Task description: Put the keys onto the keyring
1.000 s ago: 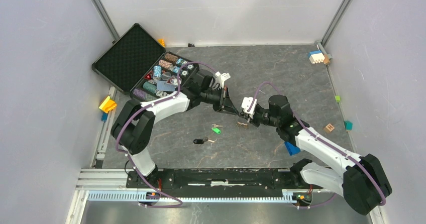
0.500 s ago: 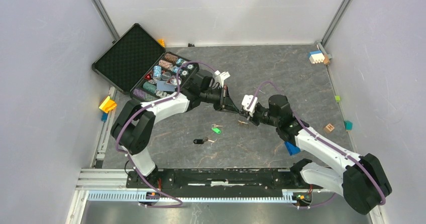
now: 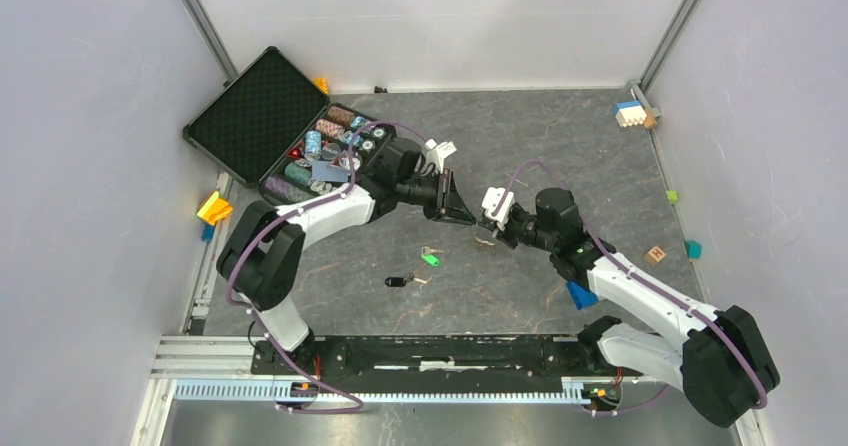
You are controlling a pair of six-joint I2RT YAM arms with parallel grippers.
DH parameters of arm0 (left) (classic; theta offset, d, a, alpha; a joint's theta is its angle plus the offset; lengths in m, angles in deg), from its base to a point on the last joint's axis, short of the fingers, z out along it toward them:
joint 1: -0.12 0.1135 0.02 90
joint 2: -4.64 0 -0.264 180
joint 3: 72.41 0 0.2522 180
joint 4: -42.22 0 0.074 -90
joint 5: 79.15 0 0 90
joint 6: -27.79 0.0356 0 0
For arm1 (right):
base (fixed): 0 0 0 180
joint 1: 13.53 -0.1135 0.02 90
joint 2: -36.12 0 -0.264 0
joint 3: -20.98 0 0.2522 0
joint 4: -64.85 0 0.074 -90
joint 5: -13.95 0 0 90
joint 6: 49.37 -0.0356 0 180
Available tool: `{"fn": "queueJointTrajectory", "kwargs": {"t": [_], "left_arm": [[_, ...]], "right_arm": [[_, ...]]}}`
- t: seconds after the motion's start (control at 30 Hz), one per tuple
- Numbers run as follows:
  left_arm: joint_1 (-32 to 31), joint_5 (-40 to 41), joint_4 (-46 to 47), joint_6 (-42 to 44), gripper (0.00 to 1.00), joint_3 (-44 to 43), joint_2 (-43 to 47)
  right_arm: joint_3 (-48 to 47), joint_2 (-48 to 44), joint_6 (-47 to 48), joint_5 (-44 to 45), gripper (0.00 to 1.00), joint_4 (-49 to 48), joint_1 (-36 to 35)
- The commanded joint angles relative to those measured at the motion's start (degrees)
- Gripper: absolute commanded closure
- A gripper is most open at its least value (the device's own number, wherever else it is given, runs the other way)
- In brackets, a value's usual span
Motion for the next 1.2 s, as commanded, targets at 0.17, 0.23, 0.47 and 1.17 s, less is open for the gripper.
{"fn": "queueJointTrajectory", "kwargs": {"t": [0.17,0.23,0.47,1.17], "left_arm": [[1.4,-0.3,-1.5,3.8,0.69,-1.0,4.8],[1.5,0.2,-1.5,4.5,0.69,-0.9,5.0],[1.6,6.4,-4.7,15.3,0.69,-1.0,7.6],[1.6,12.4,-22.5,77.0,0.67,5.5,17.5]], "right_arm": [[-0.3,-0.5,1.3,0.1,1.0,-1.6,0.3],[-0.3,-0.7,1.3,0.2,1.0,-1.6,0.3],[-0.6,-1.4,1.2,1.2,1.0,-1.5,0.0],[-2.6,-3.8,3.9,20.9,1.0,1.1,-7.2]]}}
